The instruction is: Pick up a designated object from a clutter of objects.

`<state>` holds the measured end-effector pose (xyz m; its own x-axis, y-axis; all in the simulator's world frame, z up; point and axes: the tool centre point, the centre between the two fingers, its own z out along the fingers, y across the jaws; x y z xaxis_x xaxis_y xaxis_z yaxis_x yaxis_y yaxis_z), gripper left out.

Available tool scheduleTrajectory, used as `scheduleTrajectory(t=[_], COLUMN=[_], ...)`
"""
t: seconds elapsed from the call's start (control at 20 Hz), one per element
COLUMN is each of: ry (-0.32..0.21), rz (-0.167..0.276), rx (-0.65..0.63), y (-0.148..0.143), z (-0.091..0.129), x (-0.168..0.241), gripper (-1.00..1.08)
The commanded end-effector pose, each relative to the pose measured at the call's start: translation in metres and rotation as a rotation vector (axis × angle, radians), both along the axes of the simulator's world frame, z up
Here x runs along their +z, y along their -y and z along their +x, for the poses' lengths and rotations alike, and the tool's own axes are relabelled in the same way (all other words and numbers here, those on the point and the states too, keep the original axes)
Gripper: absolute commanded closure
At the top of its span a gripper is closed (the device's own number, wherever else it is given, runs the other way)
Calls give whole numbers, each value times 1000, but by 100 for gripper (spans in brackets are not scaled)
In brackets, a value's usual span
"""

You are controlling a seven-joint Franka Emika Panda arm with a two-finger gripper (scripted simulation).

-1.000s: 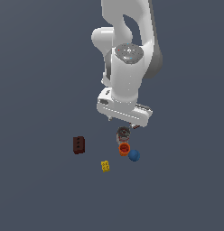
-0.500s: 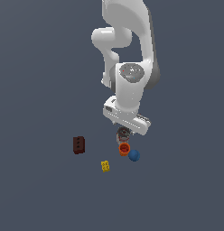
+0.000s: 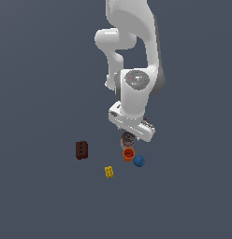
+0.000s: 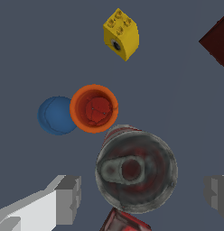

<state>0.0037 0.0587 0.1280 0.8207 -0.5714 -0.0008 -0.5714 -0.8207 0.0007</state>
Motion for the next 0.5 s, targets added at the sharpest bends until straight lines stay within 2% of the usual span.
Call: scheduleTrajectory(t=[0.0, 0.45], ry=[0, 1], rz=[0, 0], rx=[0, -3], y=[0, 0], z=[0, -1], x=[-1, -36], gripper=[-92, -92])
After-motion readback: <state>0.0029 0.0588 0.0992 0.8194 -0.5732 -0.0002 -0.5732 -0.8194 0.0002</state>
